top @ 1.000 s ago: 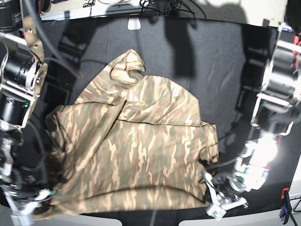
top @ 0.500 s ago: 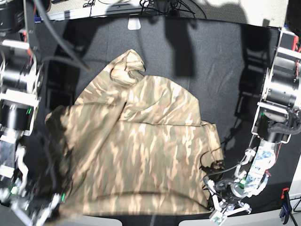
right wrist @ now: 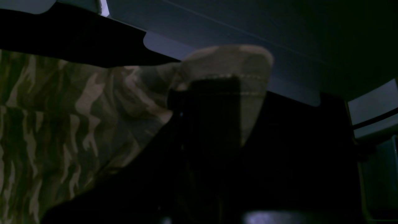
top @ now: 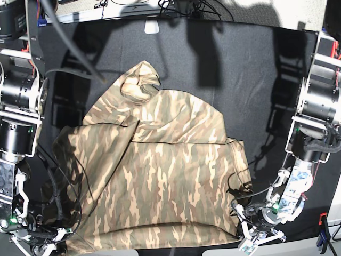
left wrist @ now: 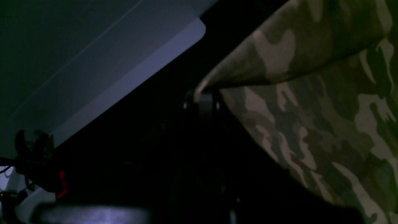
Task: Layout the t-shirt on the table in an organized manner, then fold the t-shirt properly
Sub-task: 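Release the shirt hem with both grippers onto the table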
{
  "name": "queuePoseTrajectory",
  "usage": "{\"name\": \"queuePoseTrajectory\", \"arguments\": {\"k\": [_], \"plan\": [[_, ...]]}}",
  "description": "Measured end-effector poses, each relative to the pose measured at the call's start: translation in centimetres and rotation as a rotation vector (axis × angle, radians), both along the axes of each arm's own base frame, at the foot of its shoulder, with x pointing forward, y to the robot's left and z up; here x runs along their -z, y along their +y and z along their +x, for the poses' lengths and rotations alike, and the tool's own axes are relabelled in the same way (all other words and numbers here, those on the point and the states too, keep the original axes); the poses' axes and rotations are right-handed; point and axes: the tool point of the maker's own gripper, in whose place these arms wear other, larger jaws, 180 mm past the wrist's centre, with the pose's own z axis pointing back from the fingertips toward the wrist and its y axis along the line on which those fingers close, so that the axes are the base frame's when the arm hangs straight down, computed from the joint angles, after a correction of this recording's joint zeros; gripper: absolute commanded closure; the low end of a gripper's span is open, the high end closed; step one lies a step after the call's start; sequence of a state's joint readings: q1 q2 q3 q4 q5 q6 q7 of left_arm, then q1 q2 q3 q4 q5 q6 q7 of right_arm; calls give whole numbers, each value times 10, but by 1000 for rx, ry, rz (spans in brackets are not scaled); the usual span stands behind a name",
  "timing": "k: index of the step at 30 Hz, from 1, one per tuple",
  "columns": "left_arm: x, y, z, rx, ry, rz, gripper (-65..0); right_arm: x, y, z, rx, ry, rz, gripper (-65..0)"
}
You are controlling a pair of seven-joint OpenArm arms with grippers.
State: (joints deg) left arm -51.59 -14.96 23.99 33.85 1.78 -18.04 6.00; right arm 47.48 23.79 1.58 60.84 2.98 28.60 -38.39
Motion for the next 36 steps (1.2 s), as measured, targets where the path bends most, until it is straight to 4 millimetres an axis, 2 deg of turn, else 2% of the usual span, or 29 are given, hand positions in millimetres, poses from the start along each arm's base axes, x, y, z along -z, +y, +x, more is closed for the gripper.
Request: {"name": "queuePoseTrajectory", "arguments": {"k": [10, 13, 15, 16, 19, 23, 30, 33, 36], "plan": [[-3, -2, 0, 7, -14, -7, 0, 0, 0, 0, 0, 0, 0, 0], [-9, -5, 2, 23, -48, -22, -264, 0, -5, 0, 14, -4, -31, -175], [-13, -6, 2, 30, -66, -33, -365, -8, -14, 3, 75, -47, -5, -255], [-12, -6, 2, 30, -65, -31, -382, -12, -22, 4, 123, -68, 8, -275], [-12, -6, 2, 29, -65, -31, -385, -21, -43, 2, 215, -111, 53, -282], [-12, -6, 2, 30, -65, -33, -385, -25, -53, -1, 242, -124, 83, -282], [-13, -6, 2, 30, -65, -32, -385, -25, -49, 0, 231, -128, 118, -282], [-12, -5, 2, 27, -61, -30, -385, -19, -46, -2, 229, -92, 149, -282], [7, 4, -2, -48, 71, -54, -384, -11, -34, -4, 205, -41, 240, -280]]}}
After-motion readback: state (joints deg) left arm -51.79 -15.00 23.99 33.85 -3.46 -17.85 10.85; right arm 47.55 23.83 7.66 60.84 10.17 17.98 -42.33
